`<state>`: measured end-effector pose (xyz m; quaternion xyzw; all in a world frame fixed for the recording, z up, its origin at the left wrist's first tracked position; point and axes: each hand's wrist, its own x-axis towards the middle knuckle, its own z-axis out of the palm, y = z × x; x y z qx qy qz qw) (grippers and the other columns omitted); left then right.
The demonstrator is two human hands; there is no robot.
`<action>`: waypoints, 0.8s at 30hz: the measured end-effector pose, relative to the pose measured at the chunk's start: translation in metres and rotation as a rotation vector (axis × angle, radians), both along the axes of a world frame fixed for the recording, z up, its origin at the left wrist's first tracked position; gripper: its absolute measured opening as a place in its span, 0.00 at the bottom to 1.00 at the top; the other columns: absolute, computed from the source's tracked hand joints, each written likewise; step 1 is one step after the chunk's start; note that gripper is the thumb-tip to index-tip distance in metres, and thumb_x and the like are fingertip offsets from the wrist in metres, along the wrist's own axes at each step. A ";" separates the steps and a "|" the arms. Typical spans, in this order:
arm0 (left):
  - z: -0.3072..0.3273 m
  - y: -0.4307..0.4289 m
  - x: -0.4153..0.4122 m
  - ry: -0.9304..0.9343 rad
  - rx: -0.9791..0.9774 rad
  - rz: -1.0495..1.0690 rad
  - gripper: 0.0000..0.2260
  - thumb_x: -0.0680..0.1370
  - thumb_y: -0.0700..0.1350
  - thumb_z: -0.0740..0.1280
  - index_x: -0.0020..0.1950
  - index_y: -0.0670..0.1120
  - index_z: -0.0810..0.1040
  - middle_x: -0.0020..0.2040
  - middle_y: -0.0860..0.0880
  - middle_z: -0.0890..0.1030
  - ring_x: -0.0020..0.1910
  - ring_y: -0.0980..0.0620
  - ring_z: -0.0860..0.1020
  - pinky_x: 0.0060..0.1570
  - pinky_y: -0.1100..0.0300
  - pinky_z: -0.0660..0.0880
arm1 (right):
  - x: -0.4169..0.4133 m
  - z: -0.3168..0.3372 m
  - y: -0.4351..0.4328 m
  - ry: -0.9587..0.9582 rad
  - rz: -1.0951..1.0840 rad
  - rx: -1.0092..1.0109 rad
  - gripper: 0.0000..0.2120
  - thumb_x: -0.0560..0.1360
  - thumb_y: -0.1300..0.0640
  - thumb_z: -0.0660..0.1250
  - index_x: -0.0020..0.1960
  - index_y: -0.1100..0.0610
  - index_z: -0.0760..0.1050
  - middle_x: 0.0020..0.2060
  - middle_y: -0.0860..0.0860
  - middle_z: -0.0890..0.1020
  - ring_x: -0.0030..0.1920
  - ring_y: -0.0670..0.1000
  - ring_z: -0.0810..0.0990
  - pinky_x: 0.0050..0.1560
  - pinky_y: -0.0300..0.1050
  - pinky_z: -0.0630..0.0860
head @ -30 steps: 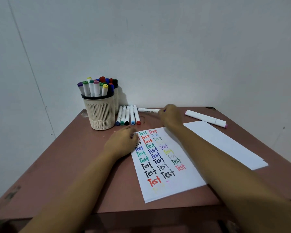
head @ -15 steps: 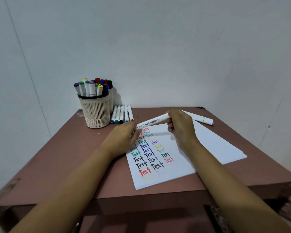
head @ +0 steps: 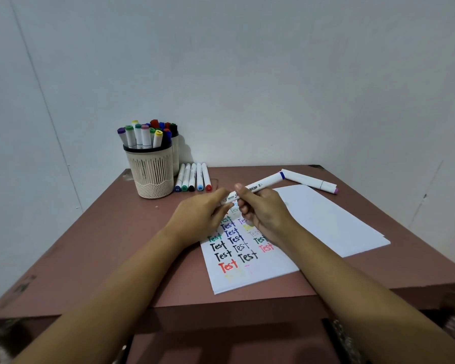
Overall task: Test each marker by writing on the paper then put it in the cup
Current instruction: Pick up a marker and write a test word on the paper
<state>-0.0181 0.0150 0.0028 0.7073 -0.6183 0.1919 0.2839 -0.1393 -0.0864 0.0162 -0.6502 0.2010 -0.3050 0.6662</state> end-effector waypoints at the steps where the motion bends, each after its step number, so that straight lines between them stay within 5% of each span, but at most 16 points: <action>1: 0.000 0.000 -0.001 0.011 -0.002 0.002 0.10 0.79 0.48 0.62 0.57 0.45 0.73 0.37 0.50 0.76 0.37 0.47 0.75 0.34 0.59 0.65 | 0.000 0.000 0.000 -0.002 0.005 -0.008 0.15 0.76 0.52 0.67 0.35 0.58 0.73 0.25 0.49 0.72 0.25 0.45 0.68 0.29 0.38 0.63; 11: 0.000 0.002 0.003 0.189 -0.015 0.028 0.15 0.76 0.58 0.62 0.57 0.51 0.76 0.31 0.61 0.71 0.29 0.60 0.69 0.31 0.61 0.63 | -0.004 0.000 -0.002 -0.108 0.061 -0.107 0.10 0.77 0.55 0.66 0.39 0.57 0.73 0.28 0.48 0.73 0.29 0.45 0.69 0.33 0.37 0.67; 15: 0.004 0.005 0.005 0.337 -0.020 0.077 0.23 0.71 0.65 0.64 0.60 0.53 0.72 0.43 0.53 0.79 0.42 0.53 0.77 0.43 0.56 0.73 | -0.007 0.009 0.001 -0.173 -0.039 0.108 0.09 0.79 0.57 0.64 0.41 0.58 0.72 0.28 0.51 0.74 0.27 0.47 0.70 0.29 0.37 0.69; 20: 0.004 0.005 0.010 0.506 -0.117 0.184 0.13 0.79 0.54 0.59 0.57 0.46 0.73 0.39 0.47 0.77 0.40 0.51 0.74 0.39 0.59 0.65 | -0.024 0.017 -0.005 -0.390 0.012 0.522 0.10 0.77 0.67 0.60 0.38 0.61 0.69 0.35 0.62 0.80 0.34 0.59 0.83 0.39 0.45 0.82; 24: 0.002 0.002 0.015 0.711 -0.089 0.120 0.09 0.80 0.41 0.54 0.53 0.45 0.73 0.36 0.51 0.72 0.39 0.50 0.70 0.41 0.59 0.63 | -0.029 0.022 -0.004 -0.318 -0.052 0.434 0.14 0.76 0.65 0.65 0.35 0.56 0.67 0.28 0.53 0.76 0.25 0.49 0.74 0.24 0.36 0.70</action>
